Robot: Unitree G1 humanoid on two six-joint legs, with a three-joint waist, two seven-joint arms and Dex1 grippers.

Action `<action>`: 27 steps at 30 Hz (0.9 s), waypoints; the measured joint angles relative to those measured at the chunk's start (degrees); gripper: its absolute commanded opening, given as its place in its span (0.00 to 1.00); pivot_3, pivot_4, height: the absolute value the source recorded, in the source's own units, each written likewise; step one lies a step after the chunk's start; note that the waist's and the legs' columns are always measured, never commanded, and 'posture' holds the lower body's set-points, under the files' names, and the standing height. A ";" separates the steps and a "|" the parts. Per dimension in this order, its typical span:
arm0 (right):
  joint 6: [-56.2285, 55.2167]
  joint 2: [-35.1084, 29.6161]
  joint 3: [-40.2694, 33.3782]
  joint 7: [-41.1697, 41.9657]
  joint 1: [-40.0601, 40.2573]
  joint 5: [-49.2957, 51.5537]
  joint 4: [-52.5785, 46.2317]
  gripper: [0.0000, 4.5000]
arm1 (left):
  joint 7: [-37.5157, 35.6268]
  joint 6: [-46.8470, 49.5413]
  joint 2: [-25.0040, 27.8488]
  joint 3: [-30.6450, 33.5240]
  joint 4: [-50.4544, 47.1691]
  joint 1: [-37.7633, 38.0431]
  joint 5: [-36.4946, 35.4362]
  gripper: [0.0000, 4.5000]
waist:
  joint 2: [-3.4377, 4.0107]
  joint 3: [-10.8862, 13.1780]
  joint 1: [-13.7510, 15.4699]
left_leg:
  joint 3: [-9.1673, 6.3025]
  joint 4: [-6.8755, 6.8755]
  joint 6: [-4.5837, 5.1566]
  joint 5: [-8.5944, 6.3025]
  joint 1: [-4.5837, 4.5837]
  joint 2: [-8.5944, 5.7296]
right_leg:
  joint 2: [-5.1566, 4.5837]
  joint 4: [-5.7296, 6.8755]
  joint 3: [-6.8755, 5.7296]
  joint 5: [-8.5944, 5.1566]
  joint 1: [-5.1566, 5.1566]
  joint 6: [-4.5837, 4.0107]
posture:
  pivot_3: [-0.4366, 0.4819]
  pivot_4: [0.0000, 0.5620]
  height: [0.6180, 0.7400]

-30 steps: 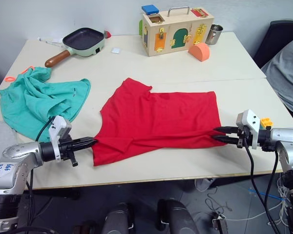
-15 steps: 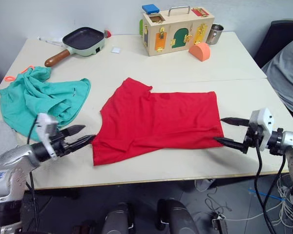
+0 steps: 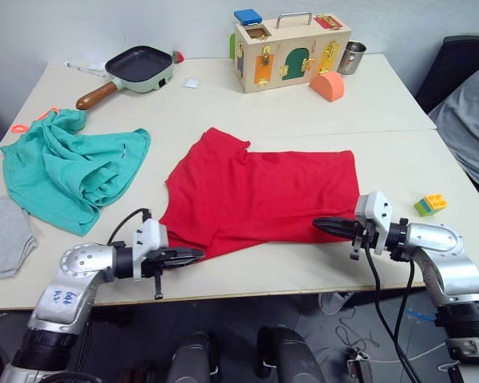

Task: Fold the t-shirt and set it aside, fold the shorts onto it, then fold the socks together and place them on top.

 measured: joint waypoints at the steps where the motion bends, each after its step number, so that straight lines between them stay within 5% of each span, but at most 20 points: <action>1: -0.28 0.06 0.01 -0.14 -0.14 -0.46 0.48 0.01 | 0.71 -0.22 -0.23 -0.71 0.76 -0.50 1.26 0.00 | 0.00 0.00 -0.04 | 0.00 0.00 0.01 0.00 0.00 0.00 | 0.00 0.00 0.00 0.00 0.00 0.00 | 0.48 0.27 1.00; 10: -1.55 0.06 0.02 -0.27 0.49 -1.78 2.32 0.01 | 7.61 -3.35 -4.04 -2.36 9.00 -6.96 6.40 0.00 | -0.01 0.00 -0.03 | -0.01 0.02 0.04 0.02 0.01 0.01 | 0.01 0.02 -0.02 0.00 0.01 0.00 | 0.48 0.27 1.00; 17: -2.74 0.05 -0.12 -1.34 1.35 -2.41 2.51 0.01 | 14.28 -3.47 -8.50 2.28 14.91 -9.65 5.15 0.00 | -0.02 -0.01 -0.07 | -0.01 0.06 0.06 0.04 0.01 0.01 | 0.00 0.05 -0.03 0.01 0.03 0.01 | 0.48 0.27 1.00; 27: -11.30 0.03 -1.22 -14.51 -2.81 -10.82 13.67 0.01 | 18.35 -0.20 -7.73 8.96 13.03 -7.46 2.27 0.00 | -0.02 -0.01 -0.12 | 0.02 0.06 0.03 0.06 0.02 0.01 | 0.01 0.07 -0.02 0.00 0.02 0.01 | 0.48 0.27 1.00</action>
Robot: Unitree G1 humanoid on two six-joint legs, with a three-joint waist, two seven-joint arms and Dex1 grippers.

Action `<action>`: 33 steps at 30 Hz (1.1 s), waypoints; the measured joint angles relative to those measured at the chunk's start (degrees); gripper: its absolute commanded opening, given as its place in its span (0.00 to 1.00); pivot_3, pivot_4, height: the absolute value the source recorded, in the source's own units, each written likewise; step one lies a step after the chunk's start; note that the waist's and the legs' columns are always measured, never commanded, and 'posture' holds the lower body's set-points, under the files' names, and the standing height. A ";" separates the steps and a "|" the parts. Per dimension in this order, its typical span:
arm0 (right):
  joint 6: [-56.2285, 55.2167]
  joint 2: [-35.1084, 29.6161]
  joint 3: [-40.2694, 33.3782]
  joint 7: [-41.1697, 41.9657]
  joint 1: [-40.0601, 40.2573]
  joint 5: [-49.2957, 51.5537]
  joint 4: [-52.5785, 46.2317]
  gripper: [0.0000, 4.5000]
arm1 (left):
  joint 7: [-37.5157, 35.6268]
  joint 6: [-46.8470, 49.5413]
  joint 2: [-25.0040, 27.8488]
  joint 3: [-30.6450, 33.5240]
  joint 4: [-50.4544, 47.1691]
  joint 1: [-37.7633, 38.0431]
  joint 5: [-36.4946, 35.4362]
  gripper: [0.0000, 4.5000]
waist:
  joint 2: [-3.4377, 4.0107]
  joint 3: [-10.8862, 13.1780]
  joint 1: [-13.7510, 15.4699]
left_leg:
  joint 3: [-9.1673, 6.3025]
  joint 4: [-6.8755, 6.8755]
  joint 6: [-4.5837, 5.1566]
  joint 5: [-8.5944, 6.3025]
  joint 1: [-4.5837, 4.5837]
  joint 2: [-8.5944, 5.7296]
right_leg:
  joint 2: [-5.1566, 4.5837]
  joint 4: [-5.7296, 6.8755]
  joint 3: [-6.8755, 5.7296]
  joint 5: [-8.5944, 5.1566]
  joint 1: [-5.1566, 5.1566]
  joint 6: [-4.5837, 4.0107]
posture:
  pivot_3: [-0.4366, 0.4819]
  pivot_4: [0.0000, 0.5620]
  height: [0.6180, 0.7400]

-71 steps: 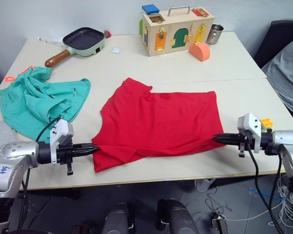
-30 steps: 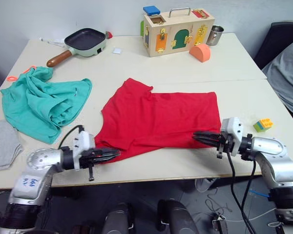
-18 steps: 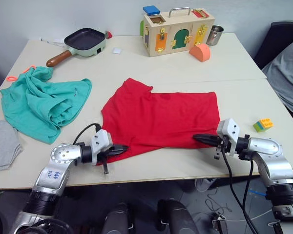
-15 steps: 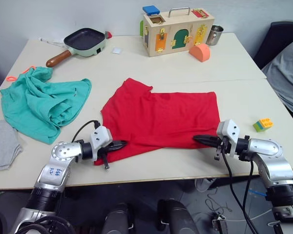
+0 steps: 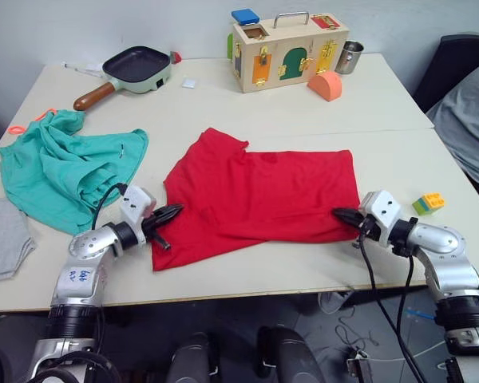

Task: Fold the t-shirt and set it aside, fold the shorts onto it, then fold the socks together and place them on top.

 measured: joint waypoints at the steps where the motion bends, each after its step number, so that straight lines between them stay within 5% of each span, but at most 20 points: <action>1: -0.70 0.00 -0.17 -0.74 -0.23 -0.38 0.69 0.01 | -0.50 0.10 0.20 0.39 -0.92 0.63 -0.56 0.00 | 0.00 0.00 0.00 | 0.00 0.00 0.00 0.00 0.00 0.00 | 0.00 -0.01 0.01 0.00 0.00 0.00 | 0.48 0.27 1.00; 8: -0.54 -0.20 -3.87 8.12 1.55 10.99 -5.49 0.01 | -8.81 2.48 4.20 1.70 -13.18 5.43 -8.58 0.00 | 0.00 0.00 0.04 | -0.03 -0.02 -0.02 -0.01 0.03 0.03 | 0.03 -0.04 0.02 0.00 0.06 0.00 | 0.48 0.27 1.00; 14: 2.55 -3.13 -0.04 12.86 7.11 9.01 -11.02 0.01 | -10.54 4.04 8.21 -3.43 -17.10 11.94 -4.96 0.00 | 0.05 -0.04 0.03 | -0.02 -0.06 0.02 -0.05 0.06 0.01 | 0.00 -0.15 0.03 0.00 0.10 0.01 | 0.48 0.27 1.00; 22: -1.29 -2.37 1.54 3.15 2.48 0.24 -1.66 0.01 | -4.95 7.24 8.11 -5.45 -15.95 12.47 -0.29 0.00 | 0.01 -0.29 -0.02 | -0.03 -0.07 -0.03 -0.07 0.12 0.02 | -0.01 -0.10 0.03 0.00 0.11 0.00 | 0.48 0.27 1.00; 33: -5.43 -4.14 0.80 -1.31 -6.45 -3.65 15.42 0.01 | -6.18 1.18 10.42 -2.91 -9.75 13.61 -0.23 0.00 | 0.37 -1.03 -0.21 | 0.00 -0.11 -0.05 -0.06 0.20 0.04 | -0.01 -0.09 0.04 -0.01 0.13 -0.03 | 0.48 0.27 1.00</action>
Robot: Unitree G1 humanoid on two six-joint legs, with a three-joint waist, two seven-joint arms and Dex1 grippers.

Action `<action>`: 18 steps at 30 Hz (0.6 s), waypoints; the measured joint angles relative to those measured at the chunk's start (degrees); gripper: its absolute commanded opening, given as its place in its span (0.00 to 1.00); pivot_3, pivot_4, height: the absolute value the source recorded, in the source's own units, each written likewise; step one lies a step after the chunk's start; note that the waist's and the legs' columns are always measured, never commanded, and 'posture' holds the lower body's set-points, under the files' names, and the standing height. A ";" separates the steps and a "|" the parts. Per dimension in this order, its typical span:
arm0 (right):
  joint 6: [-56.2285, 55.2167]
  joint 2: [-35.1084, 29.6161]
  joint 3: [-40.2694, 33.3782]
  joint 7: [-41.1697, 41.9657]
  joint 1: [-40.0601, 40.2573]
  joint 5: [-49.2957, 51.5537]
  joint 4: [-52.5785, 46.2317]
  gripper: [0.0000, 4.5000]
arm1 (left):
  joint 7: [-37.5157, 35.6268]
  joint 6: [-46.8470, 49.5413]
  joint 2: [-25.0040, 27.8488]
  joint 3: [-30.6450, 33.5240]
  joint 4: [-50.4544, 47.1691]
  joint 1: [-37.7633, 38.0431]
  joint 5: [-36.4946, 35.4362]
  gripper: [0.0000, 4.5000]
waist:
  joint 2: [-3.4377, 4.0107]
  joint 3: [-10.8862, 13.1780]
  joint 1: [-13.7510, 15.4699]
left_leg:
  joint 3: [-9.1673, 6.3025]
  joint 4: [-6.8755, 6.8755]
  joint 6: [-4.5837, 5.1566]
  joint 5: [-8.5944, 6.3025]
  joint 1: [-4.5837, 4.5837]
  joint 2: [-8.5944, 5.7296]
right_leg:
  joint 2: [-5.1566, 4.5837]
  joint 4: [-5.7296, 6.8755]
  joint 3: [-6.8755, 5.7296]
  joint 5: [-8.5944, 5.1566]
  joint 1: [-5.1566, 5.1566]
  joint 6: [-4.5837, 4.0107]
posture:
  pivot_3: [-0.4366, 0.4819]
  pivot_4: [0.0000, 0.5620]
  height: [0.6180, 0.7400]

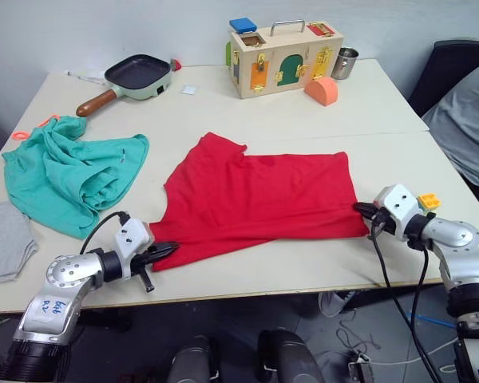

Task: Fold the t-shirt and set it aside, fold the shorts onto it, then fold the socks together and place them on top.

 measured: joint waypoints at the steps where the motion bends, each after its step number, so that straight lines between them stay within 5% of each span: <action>1: -0.33 -0.06 0.00 0.13 -0.59 -0.01 0.70 0.01 | -0.67 -1.33 0.07 0.30 0.83 -0.05 0.00 0.00 | 0.01 -0.01 -0.05 | 0.01 0.00 0.00 0.00 0.00 0.00 | 0.00 0.01 0.00 0.00 -0.01 0.00 | 0.48 0.27 1.00; 5: -0.40 -0.73 -2.20 5.50 -0.75 4.29 0.16 0.01 | -5.86 -7.48 0.98 2.40 5.21 0.30 -1.24 0.00 | 0.04 0.01 -0.14 | 0.03 -0.06 -0.02 0.01 -0.04 0.01 | 0.02 0.01 0.00 -0.02 -0.09 -0.03 | 0.48 0.27 1.00; 9: 5.20 -1.48 -4.52 16.77 4.87 15.49 -15.13 0.01 | -10.47 -8.99 1.78 4.39 5.56 0.46 -4.12 0.00 | 0.06 0.02 0.12 | -0.02 -0.12 0.00 0.00 -0.10 0.04 | 0.03 -0.03 -0.04 -0.02 -0.11 -0.03 | 0.48 0.27 1.00; 13: 11.37 -1.80 -2.09 17.51 12.15 16.46 -28.81 0.01 | -12.05 -8.02 2.14 4.74 3.47 0.57 -5.45 0.00 | 0.05 0.02 0.35 | -0.05 -0.13 0.09 -0.10 -0.11 0.01 | -0.04 -0.13 -0.05 -0.01 -0.07 -0.02 | 0.48 0.27 1.00; 18: 9.87 -0.10 2.41 13.26 14.77 9.08 -27.36 0.01 | -8.92 -5.04 -0.05 1.10 -0.57 0.50 -3.96 0.00 | 0.03 0.01 0.26 | -0.01 -0.13 0.12 -0.11 -0.12 -0.11 | -0.14 -0.15 -0.04 0.01 -0.07 0.03 | 0.48 0.27 1.00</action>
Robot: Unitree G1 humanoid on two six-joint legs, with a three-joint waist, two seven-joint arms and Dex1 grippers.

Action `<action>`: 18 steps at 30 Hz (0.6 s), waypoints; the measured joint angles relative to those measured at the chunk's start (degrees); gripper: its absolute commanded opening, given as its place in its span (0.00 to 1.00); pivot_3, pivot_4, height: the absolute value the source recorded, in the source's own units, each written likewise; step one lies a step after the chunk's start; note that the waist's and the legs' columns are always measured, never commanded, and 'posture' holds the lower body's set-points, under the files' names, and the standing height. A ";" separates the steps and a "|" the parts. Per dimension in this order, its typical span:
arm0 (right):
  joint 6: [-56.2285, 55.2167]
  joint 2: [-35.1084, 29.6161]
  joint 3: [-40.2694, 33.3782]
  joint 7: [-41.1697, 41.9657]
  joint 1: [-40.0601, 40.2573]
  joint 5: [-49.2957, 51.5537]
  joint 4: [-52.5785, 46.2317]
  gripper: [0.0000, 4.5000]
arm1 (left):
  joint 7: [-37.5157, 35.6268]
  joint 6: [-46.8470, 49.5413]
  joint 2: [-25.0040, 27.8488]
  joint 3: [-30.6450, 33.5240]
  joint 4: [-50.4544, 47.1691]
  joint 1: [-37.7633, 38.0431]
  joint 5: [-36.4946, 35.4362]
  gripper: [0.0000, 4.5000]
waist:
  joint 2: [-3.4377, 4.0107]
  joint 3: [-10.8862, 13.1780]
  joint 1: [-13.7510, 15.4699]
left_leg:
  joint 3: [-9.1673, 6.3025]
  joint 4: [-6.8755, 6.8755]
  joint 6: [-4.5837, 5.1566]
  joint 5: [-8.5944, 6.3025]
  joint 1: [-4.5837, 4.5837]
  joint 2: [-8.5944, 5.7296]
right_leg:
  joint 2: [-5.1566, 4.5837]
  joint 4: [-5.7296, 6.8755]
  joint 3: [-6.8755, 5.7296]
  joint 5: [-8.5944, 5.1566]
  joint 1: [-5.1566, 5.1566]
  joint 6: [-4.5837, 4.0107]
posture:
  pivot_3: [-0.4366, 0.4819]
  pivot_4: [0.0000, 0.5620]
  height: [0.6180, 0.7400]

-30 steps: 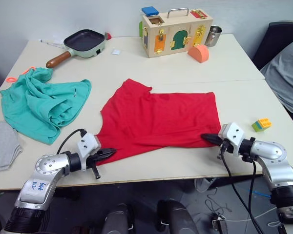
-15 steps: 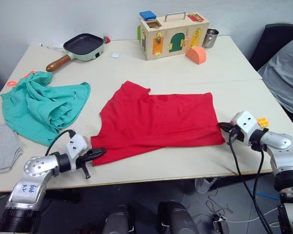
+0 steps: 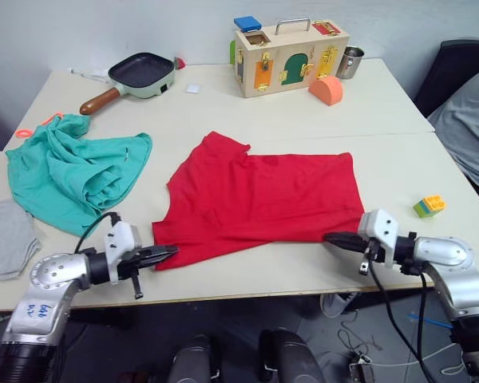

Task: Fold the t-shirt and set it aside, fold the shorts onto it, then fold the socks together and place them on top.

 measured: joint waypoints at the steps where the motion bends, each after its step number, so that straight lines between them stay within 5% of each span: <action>1: -1.70 0.07 0.14 -0.45 -0.40 -0.85 0.87 0.01 | 0.81 0.84 -0.63 -1.04 -0.15 0.05 0.68 0.00 | 0.00 0.00 0.00 | 0.00 0.00 0.00 0.00 0.01 0.01 | 0.02 0.00 -0.01 0.00 0.00 0.00 | 0.48 0.27 1.00; 18: -12.24 -0.12 0.09 -8.22 -17.25 -8.93 29.41 0.01 | 6.11 0.50 -0.24 -5.50 -0.62 0.88 5.51 0.00 | 0.40 -0.67 -0.20 | 0.03 -0.04 -0.02 0.02 0.28 0.04 | 0.05 0.01 0.04 0.00 0.20 -0.01 | 0.48 0.27 1.00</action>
